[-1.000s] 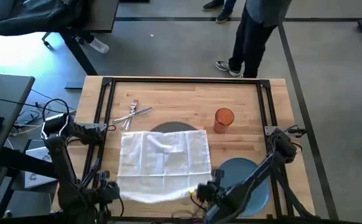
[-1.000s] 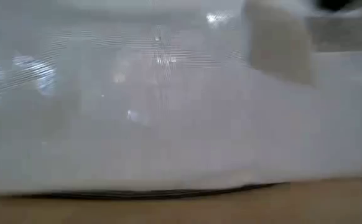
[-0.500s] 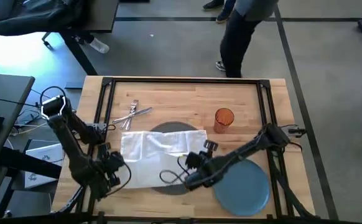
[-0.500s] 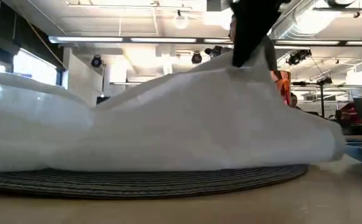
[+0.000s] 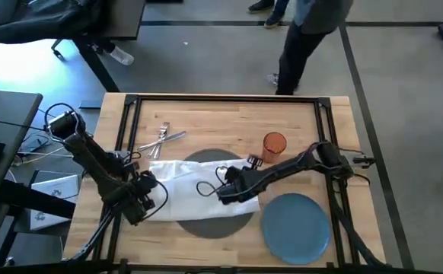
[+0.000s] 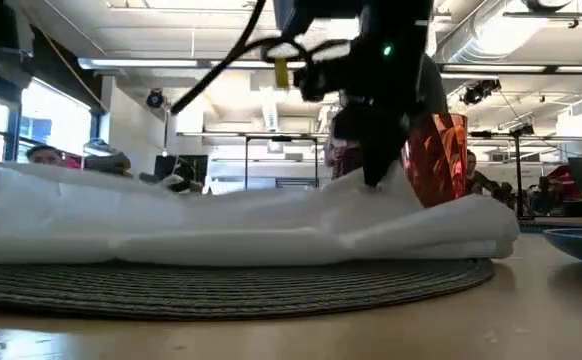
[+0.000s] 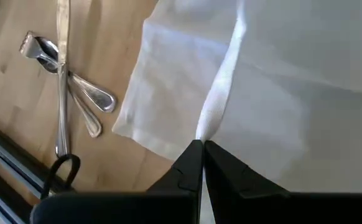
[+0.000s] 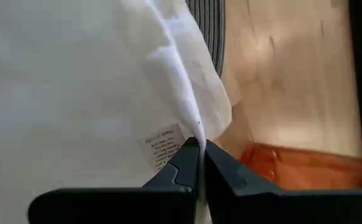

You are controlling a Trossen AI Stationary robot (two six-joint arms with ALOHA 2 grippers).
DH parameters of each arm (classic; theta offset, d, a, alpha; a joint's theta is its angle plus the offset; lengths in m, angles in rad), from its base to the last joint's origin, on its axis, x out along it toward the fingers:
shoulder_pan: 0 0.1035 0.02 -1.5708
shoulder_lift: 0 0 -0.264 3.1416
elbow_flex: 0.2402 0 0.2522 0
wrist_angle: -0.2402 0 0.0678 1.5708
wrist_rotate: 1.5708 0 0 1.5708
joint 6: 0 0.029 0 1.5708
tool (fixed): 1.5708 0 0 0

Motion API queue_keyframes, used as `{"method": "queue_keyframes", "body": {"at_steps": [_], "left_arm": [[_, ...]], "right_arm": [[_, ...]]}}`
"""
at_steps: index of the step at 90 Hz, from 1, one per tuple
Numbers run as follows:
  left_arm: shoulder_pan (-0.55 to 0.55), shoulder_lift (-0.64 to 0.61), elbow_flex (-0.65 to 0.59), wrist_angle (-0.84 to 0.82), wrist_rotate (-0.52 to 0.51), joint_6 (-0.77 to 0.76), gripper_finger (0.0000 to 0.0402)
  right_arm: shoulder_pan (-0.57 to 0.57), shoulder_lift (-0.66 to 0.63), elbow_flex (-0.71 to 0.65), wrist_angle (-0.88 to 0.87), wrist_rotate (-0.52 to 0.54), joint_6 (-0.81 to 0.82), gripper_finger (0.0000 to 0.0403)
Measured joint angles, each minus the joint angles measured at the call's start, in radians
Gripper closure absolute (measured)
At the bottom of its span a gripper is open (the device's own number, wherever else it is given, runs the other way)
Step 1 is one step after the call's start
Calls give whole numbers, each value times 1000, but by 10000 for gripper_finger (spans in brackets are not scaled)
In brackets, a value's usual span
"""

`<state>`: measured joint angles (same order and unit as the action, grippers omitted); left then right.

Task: Set table place
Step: Fold the white table napkin

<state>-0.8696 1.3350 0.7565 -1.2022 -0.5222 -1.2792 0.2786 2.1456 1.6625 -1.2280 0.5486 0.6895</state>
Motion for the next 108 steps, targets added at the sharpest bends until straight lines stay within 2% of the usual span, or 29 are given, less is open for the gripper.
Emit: {"method": "queue_keyframes", "body": {"at_steps": [42,80,91,108], "left_arm": [[101,0,-44,-26,-113,20,402],[145,0,-44,-35,-93,81,401],[145,0,-44,-43,-85,88,381],[145,0,16,-101,-53,90,319]], "right_arm": [[-68,0,-26,14,27,1,403],[-101,0,-26,5,23,8,400],[-106,0,-26,-11,15,8,373],[-109,-11,-10,-26,4,-67,291]]}}
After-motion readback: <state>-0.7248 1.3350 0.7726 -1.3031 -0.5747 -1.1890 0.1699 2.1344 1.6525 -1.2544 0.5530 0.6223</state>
